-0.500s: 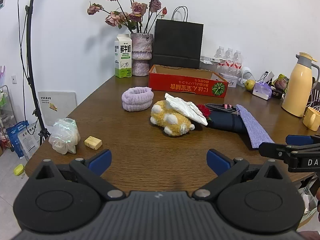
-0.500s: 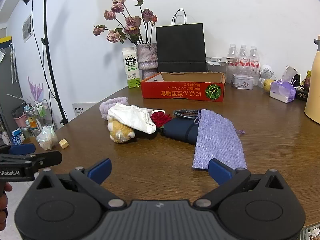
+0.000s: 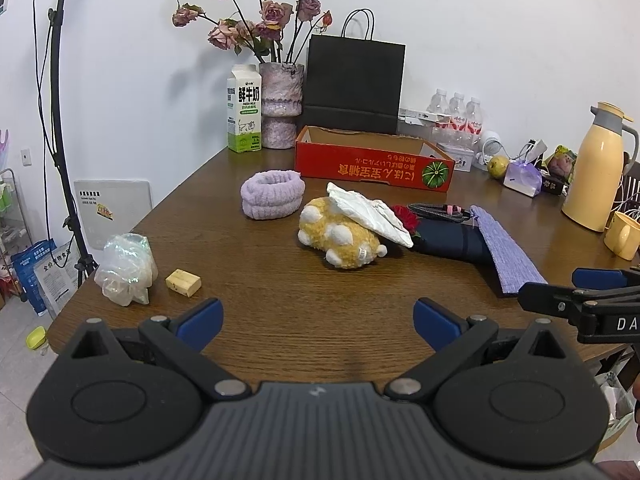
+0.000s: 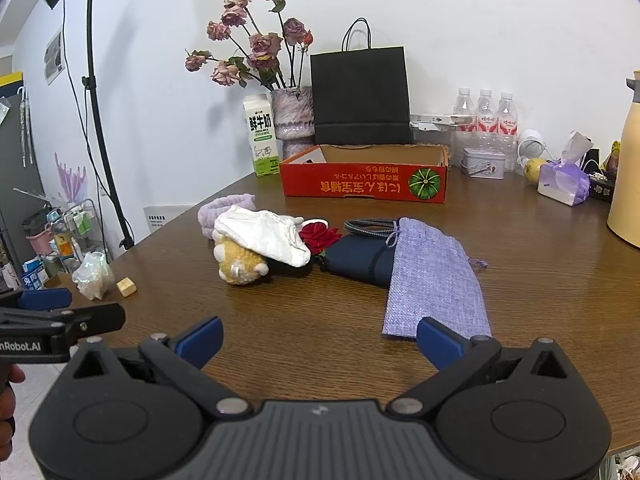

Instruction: Organize objects

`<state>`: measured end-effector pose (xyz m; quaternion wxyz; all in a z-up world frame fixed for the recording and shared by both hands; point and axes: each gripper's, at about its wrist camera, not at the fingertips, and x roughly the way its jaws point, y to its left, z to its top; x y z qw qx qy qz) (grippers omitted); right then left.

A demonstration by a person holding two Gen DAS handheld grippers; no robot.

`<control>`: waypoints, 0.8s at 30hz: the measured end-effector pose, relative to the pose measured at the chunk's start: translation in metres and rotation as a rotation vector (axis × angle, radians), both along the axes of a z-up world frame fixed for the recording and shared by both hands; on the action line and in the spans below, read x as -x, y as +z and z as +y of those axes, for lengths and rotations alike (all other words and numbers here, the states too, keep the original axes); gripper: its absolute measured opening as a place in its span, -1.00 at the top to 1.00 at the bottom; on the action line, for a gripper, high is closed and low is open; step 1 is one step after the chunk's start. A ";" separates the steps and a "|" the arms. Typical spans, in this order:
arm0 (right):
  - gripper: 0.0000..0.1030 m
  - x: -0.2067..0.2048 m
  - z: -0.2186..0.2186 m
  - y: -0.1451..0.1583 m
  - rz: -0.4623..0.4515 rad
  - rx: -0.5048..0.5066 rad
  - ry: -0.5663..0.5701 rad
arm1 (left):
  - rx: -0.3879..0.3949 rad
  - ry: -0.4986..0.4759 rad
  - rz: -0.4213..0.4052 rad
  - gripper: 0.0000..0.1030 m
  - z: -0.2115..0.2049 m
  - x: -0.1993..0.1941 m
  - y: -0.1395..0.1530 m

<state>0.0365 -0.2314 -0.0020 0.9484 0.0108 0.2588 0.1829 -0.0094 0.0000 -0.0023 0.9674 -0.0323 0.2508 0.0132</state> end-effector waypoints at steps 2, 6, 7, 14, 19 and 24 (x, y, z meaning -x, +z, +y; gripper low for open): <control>-1.00 0.000 0.000 0.000 -0.001 0.000 0.001 | -0.001 0.001 0.001 -1.00 -0.001 0.000 0.000; -1.00 0.001 0.000 0.000 -0.001 0.000 0.000 | -0.001 0.000 0.000 -1.00 -0.001 0.001 0.000; -1.00 0.001 0.000 0.000 -0.001 0.000 0.000 | -0.001 0.001 0.000 -1.00 -0.001 0.001 0.000; -1.00 0.001 0.000 0.000 -0.002 0.000 0.000 | 0.000 0.000 0.002 -1.00 -0.002 0.002 -0.001; -1.00 0.002 0.000 0.000 -0.003 -0.002 -0.001 | -0.001 0.001 0.002 -1.00 -0.002 0.002 -0.001; -1.00 0.002 -0.001 -0.001 -0.004 -0.002 -0.001 | 0.000 0.002 0.002 -1.00 -0.002 0.002 -0.001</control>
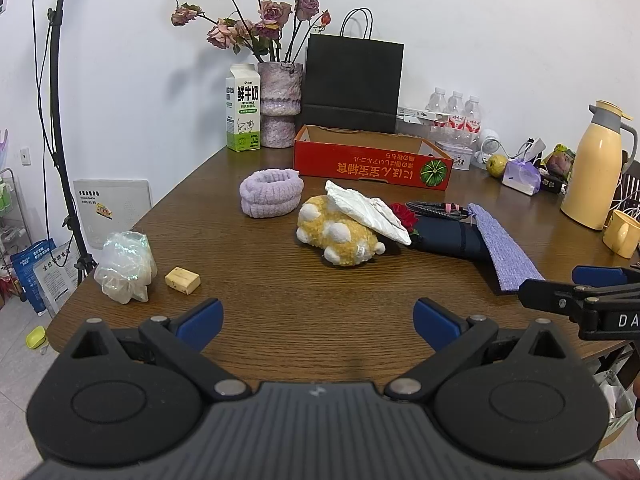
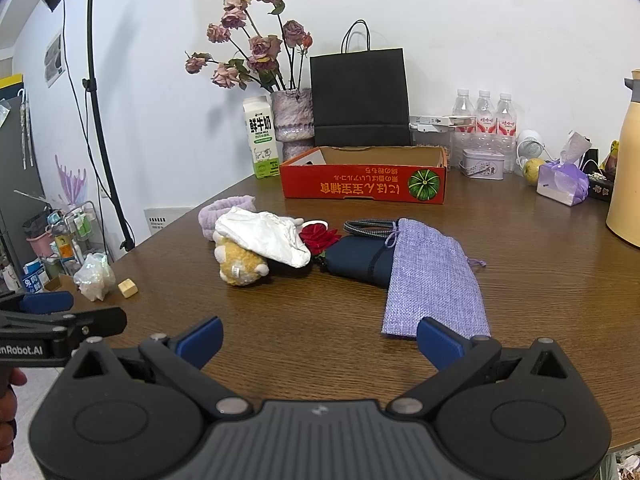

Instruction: Organize objects

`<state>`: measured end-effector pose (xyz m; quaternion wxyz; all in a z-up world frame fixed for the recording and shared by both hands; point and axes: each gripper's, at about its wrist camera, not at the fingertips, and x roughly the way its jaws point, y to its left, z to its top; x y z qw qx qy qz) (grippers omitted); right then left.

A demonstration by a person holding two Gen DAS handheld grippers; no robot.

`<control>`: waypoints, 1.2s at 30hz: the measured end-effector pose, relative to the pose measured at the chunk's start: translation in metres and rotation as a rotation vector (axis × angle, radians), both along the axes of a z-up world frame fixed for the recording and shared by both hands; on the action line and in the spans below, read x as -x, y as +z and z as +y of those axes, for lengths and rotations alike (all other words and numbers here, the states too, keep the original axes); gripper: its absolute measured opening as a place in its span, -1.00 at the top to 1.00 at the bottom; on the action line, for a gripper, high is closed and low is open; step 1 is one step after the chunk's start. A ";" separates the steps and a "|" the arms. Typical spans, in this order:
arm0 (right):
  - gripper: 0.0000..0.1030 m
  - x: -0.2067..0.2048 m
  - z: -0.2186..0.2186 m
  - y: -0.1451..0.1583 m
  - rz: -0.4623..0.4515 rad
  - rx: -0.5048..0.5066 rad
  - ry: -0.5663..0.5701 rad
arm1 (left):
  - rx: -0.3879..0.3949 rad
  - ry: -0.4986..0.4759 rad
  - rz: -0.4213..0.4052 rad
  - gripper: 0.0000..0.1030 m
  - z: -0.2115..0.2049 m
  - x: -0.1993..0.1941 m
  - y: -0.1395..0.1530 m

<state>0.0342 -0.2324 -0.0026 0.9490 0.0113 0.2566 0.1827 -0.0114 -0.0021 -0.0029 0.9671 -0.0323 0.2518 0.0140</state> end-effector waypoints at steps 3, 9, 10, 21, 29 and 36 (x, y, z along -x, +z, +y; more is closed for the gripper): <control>-1.00 0.000 0.000 0.000 0.001 0.000 -0.002 | 0.000 -0.001 0.000 -1.00 0.000 0.000 0.000; -1.00 0.001 0.000 0.001 -0.002 -0.001 -0.001 | 0.000 -0.001 0.003 -1.00 0.000 0.000 0.000; -1.00 0.001 0.000 0.001 -0.001 0.000 -0.002 | 0.001 0.000 0.003 -1.00 0.000 0.000 0.000; -1.00 0.001 0.000 0.001 -0.001 0.000 -0.001 | 0.001 0.000 0.003 -1.00 -0.001 0.001 0.000; -1.00 0.001 0.000 0.001 -0.004 0.002 -0.007 | 0.002 0.000 0.003 -1.00 0.000 0.000 0.000; -1.00 0.001 0.001 0.001 -0.003 0.005 -0.007 | 0.005 0.004 0.003 -1.00 0.001 0.000 0.000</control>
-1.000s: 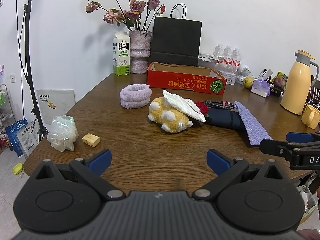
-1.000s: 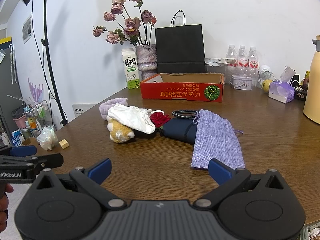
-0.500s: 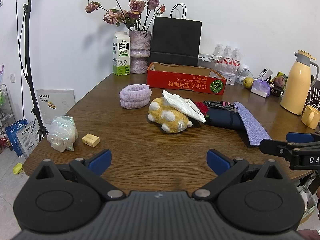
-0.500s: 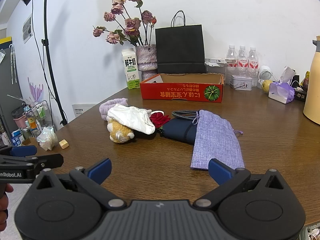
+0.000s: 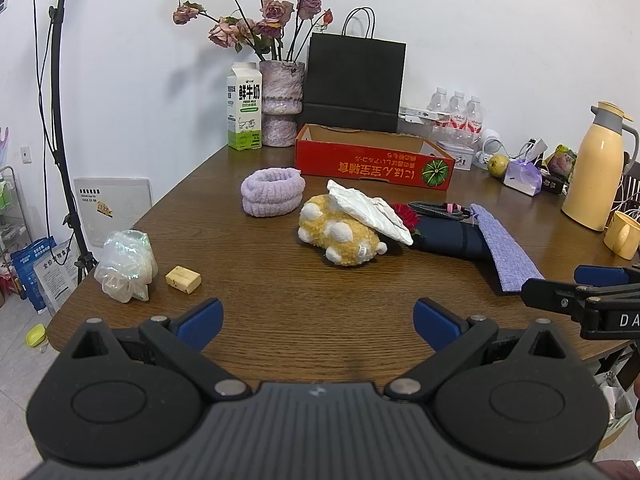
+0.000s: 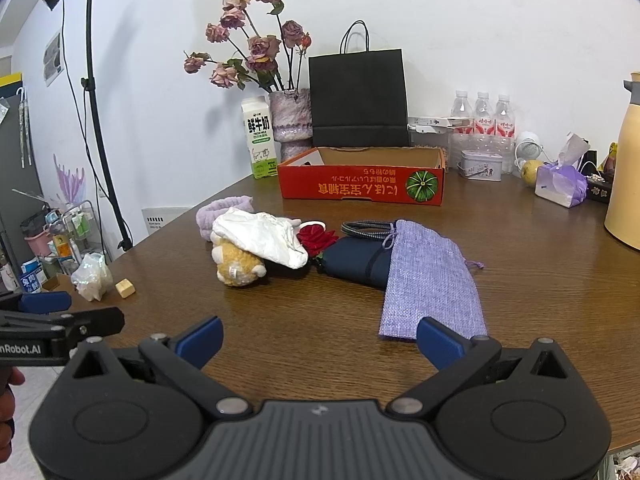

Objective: Organize objects
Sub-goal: 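Move the left gripper to the clear plastic bag and close on it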

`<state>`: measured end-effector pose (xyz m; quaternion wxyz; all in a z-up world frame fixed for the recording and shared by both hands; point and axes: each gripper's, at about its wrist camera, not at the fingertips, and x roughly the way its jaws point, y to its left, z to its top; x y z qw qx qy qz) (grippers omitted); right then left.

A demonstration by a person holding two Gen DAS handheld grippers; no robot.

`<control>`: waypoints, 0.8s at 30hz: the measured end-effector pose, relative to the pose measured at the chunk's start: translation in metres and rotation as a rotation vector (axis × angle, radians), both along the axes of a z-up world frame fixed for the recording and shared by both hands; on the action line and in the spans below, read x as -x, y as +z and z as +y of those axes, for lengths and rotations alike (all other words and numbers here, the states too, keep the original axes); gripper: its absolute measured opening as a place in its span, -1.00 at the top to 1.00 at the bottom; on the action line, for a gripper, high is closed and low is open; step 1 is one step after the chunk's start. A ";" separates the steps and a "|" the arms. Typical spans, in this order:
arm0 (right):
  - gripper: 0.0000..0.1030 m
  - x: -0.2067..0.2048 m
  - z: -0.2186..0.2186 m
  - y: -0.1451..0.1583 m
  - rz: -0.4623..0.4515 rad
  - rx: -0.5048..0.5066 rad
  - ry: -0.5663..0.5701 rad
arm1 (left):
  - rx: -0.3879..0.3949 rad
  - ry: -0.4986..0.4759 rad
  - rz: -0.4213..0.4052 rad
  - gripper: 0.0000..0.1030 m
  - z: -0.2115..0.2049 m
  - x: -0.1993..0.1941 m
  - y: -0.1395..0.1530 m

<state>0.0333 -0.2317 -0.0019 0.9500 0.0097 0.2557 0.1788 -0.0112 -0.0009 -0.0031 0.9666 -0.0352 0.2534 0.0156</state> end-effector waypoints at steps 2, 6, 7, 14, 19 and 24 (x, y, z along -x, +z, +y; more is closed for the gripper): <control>-1.00 0.000 0.000 0.000 0.000 -0.002 0.002 | 0.001 0.003 0.000 -1.00 0.001 0.000 0.000; -1.00 0.000 0.001 0.000 -0.008 0.005 0.001 | 0.001 0.015 -0.001 -1.00 0.005 -0.001 -0.001; -1.00 0.000 0.001 0.000 -0.012 0.006 0.000 | -0.001 0.020 -0.001 -1.00 0.007 -0.002 -0.001; -1.00 -0.003 0.000 0.001 -0.031 0.014 -0.008 | -0.002 0.072 -0.004 -1.00 0.026 0.000 -0.003; -1.00 -0.008 -0.003 -0.003 -0.043 0.007 -0.008 | -0.006 0.119 -0.006 -1.00 0.043 0.001 -0.003; -1.00 -0.015 0.000 -0.009 -0.029 0.025 -0.012 | -0.003 0.160 -0.002 -1.00 0.063 0.001 -0.006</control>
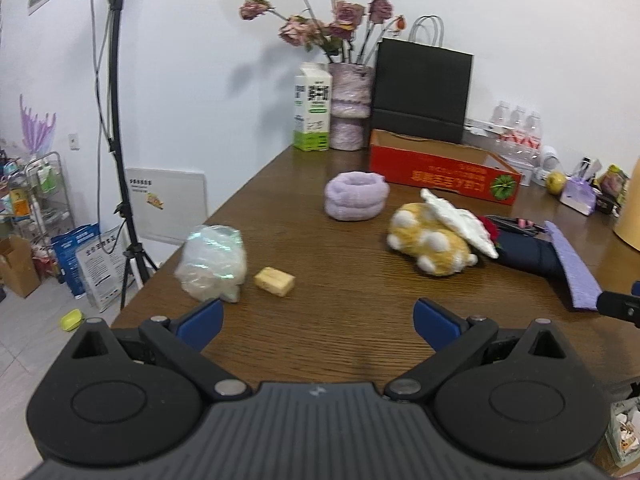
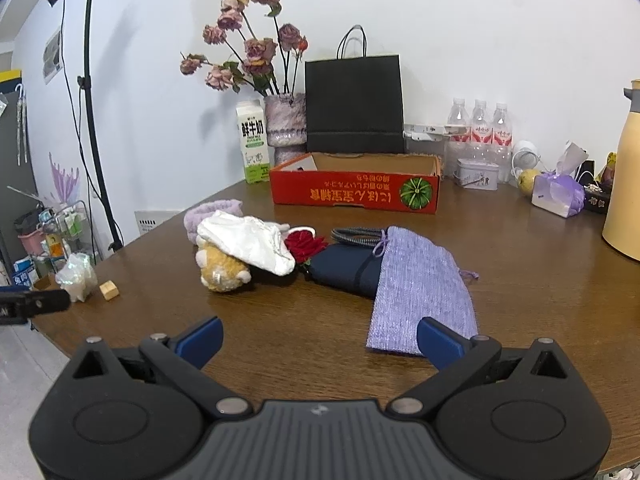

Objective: Organize objects
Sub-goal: 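Move the left gripper to the clear plastic bag and close on it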

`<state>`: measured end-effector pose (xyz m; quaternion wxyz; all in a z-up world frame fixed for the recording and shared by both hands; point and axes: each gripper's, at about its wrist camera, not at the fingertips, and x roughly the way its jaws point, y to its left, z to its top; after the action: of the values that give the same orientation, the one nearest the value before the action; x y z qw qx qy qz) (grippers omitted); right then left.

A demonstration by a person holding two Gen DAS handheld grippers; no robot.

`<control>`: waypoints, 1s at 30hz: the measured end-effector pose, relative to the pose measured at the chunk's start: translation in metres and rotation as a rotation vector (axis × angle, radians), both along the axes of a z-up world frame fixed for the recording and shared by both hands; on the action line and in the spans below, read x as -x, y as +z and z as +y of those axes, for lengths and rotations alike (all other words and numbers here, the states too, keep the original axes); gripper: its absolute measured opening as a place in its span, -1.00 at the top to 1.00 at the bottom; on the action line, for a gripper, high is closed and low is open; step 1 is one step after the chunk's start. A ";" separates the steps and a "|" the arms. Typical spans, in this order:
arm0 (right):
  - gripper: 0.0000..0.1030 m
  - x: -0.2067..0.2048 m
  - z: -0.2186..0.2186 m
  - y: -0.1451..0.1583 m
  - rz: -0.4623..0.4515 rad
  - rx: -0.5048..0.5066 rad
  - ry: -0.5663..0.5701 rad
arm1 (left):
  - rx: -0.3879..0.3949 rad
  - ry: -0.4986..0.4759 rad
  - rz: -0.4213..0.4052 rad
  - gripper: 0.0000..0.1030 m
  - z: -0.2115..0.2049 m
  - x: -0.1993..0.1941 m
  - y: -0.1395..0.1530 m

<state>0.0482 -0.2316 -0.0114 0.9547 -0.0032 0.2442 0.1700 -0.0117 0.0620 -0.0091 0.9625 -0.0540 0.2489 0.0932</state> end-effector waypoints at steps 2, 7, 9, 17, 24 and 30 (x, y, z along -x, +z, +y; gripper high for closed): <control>-1.00 -0.004 0.003 -0.003 0.010 0.009 0.001 | 0.000 0.015 0.004 -1.00 0.009 0.000 -0.002; -1.00 -0.015 0.010 -0.011 0.032 0.027 -0.004 | -0.003 0.059 0.008 -1.00 0.035 -0.004 -0.006; -1.00 -0.020 0.013 -0.013 0.040 0.035 -0.007 | -0.002 0.080 0.012 -1.00 0.046 -0.009 -0.008; -1.00 -0.041 0.029 -0.022 0.073 0.055 -0.009 | 0.000 0.137 0.012 -1.00 0.081 -0.037 -0.015; -1.00 -0.052 0.057 -0.027 0.093 0.087 0.062 | 0.036 0.144 0.002 -0.94 0.100 -0.062 -0.023; -1.00 -0.060 0.084 -0.031 0.107 0.102 0.130 | 0.127 0.120 0.034 0.12 0.115 -0.078 -0.033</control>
<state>0.1086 -0.1475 -0.0423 0.9258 -0.0585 0.3024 0.2191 0.0664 0.1769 -0.0420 0.9454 -0.1284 0.2670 0.1357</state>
